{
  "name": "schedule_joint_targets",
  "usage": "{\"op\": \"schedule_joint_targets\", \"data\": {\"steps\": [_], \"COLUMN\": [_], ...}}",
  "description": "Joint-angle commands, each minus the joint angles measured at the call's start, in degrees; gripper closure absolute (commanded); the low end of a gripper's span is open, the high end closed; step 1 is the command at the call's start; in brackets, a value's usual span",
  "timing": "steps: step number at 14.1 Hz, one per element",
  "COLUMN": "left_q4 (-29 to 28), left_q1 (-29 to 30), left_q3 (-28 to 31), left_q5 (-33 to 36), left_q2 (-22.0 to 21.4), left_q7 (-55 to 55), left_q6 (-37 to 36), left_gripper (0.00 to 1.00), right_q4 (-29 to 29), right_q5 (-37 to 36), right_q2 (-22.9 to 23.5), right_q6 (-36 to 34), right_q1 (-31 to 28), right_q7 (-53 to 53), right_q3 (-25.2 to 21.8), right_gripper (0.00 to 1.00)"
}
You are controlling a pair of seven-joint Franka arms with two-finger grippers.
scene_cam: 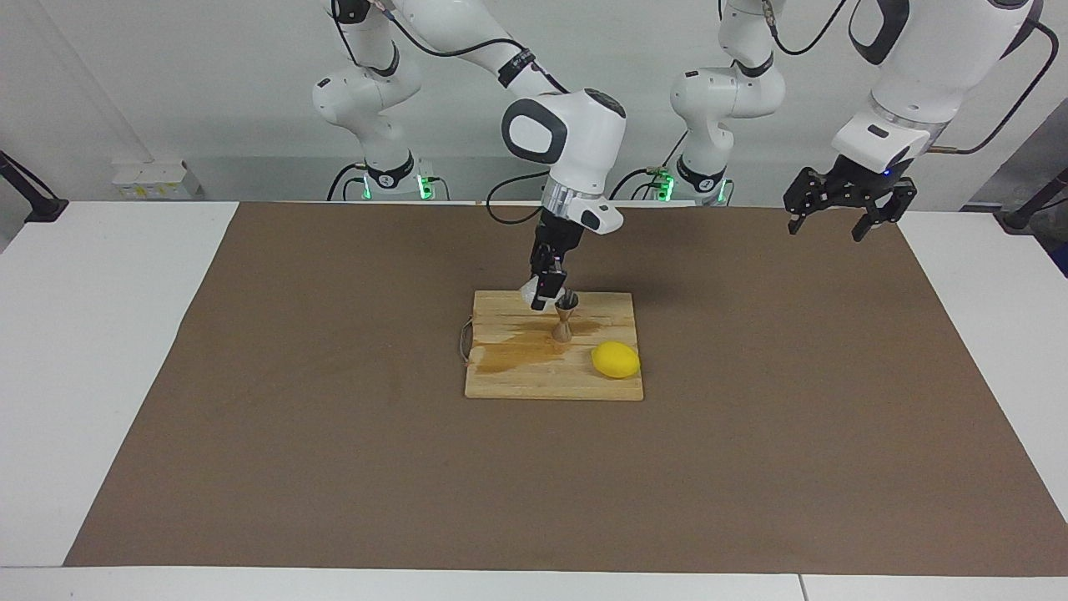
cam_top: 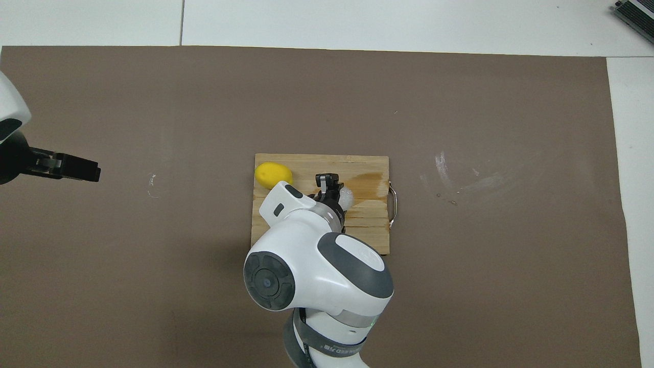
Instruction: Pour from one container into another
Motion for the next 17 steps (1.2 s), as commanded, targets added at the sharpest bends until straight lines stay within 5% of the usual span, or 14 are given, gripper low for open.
{"op": "schedule_joint_targets", "data": {"steps": [1,17], "left_q4": [0.2,0.2], "left_q1": [-0.6,-0.7], "left_q3": [0.5,0.5], "left_q5": [-0.2,-0.2], "left_q2": [0.3,0.4], "left_q7": [0.2,0.2], "left_q6": [0.6,0.7], "left_gripper": [0.00,0.00], "right_q4": [0.8,0.7], "right_q5": [1.7,13.2], "right_q2": [-0.1,-2.1], "right_q6": [-0.7,1.3], "right_q1": [-0.5,-4.4], "right_q7": [0.6,0.0], "right_q3": [0.3,0.2], "right_gripper": [0.80,0.81]}}
